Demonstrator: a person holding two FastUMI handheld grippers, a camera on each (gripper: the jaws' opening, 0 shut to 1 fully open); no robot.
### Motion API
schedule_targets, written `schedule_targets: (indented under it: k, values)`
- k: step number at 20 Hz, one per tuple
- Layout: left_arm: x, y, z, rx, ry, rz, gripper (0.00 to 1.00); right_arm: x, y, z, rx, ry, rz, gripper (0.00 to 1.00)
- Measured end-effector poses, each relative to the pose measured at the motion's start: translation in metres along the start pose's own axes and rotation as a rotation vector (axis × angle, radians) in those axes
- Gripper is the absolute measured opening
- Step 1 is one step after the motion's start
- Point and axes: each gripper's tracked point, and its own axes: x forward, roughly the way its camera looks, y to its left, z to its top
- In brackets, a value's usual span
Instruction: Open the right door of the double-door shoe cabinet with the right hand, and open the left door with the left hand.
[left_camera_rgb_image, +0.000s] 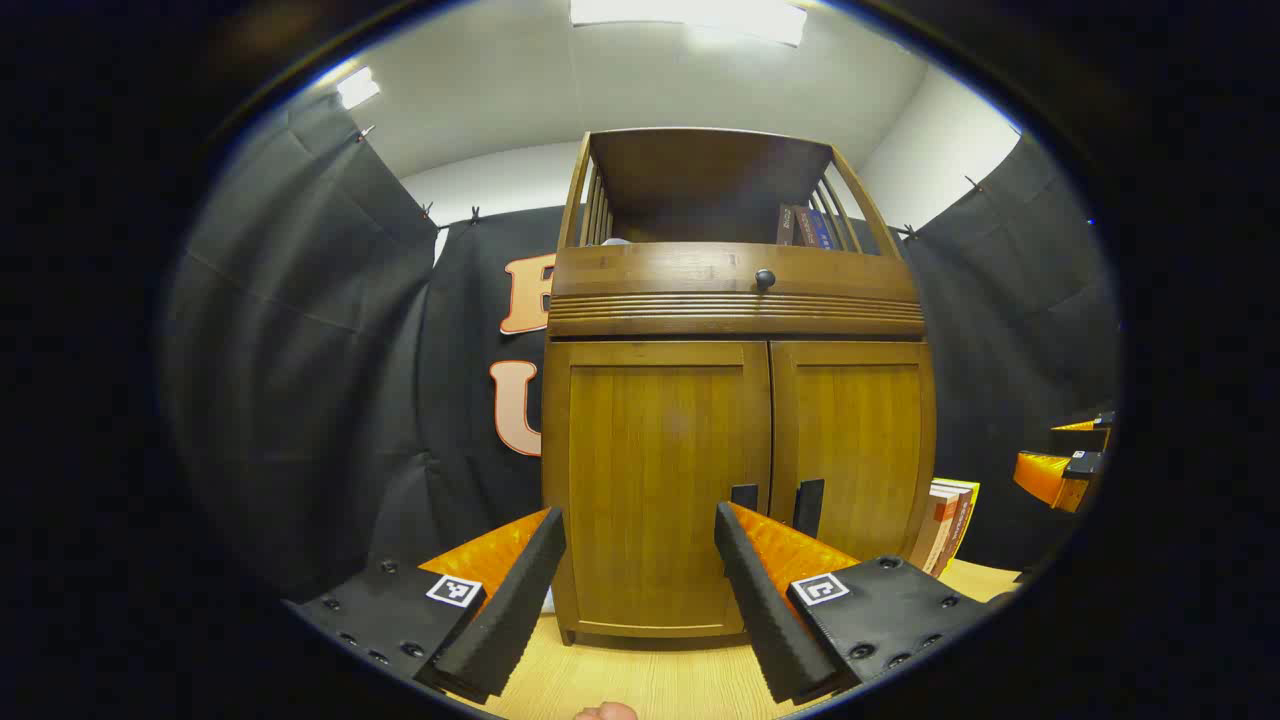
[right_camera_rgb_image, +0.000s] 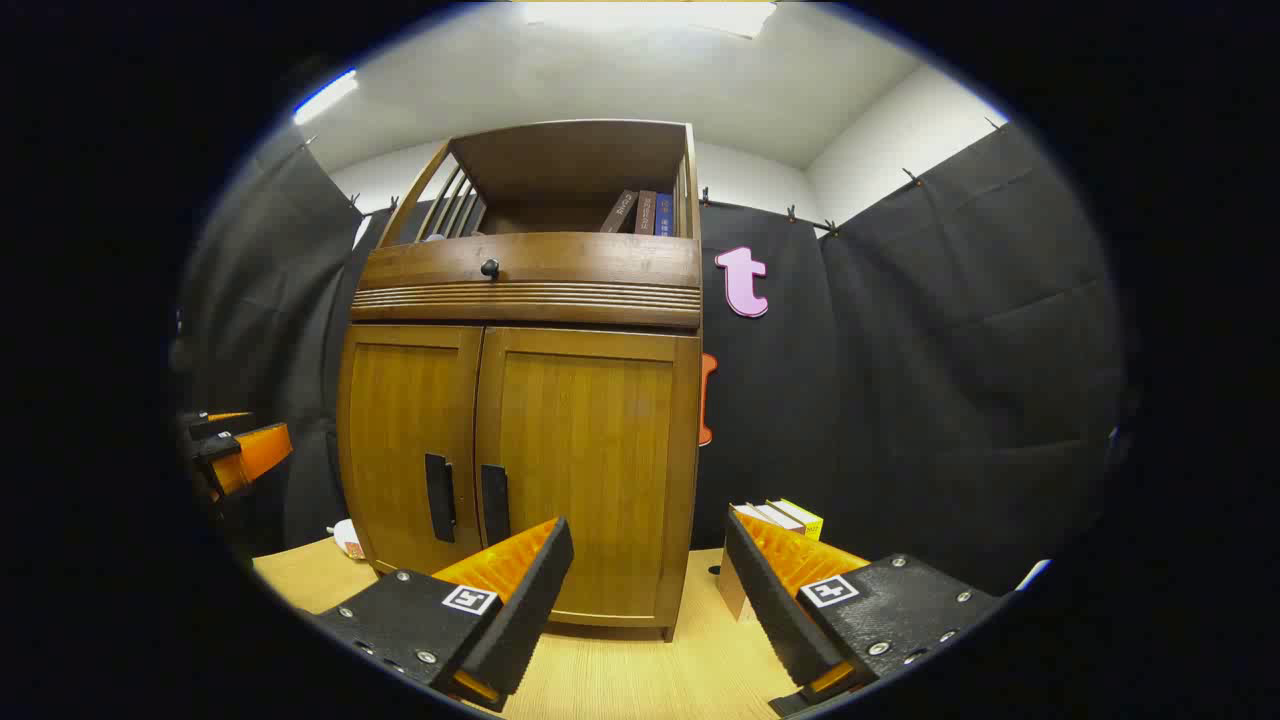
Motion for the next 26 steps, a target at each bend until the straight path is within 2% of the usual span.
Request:
schedule_targets:
  k: [1,2,5,6,7,8,10,11,14,16,21,22,26]
  values:
    - [0.000,0.000,0.000,0.000,-0.001,0.000,0.94,0.000,-0.001,0.000,0.003,-0.003,-0.001,0.95]
    - [0.000,0.000,0.001,-0.001,-0.001,0.001,0.94,-0.001,-0.001,0.001,0.005,-0.005,-0.002,1.00]
    - [-0.003,0.001,-0.001,-0.009,-0.001,0.005,0.94,-0.001,0.000,0.002,0.009,-0.007,-0.001,1.00]
    - [-0.003,0.002,-0.002,-0.014,-0.002,0.006,0.94,-0.002,0.000,0.003,0.010,-0.011,-0.001,0.95]
    - [-0.004,0.003,-0.001,-0.017,-0.001,0.006,0.94,-0.003,0.000,0.004,0.009,-0.014,-0.003,1.00]
    - [-0.003,0.005,-0.001,-0.016,-0.001,0.009,0.96,-0.002,0.000,0.004,0.007,-0.016,-0.003,1.00]
    - [-0.002,0.007,-0.003,-0.013,-0.001,0.013,0.94,-0.003,0.001,0.004,0.001,-0.018,-0.005,1.00]
    - [-0.002,0.008,-0.005,-0.016,0.003,0.014,0.94,-0.002,0.002,0.003,-0.004,-0.014,-0.005,0.94]
    - [0.000,0.012,-0.013,-0.026,0.039,0.014,0.97,0.004,0.006,-0.001,-0.024,-0.007,-0.007,0.94]
    - [0.006,0.011,-0.015,-0.018,0.055,-0.002,0.94,0.008,0.007,0.005,-0.050,-0.026,-0.009,0.94]
    - [0.015,0.015,-0.006,0.010,0.036,-0.004,0.94,0.011,0.018,0.001,-0.011,-0.027,0.015,0.95]
    - [0.014,0.014,-0.004,0.009,0.027,-0.004,0.97,0.012,0.021,-0.001,-0.003,-0.021,0.020,0.95]
    - [0.013,0.009,-0.003,0.002,0.020,-0.019,0.95,0.013,0.033,-0.012,-0.005,-0.002,0.047,0.95]
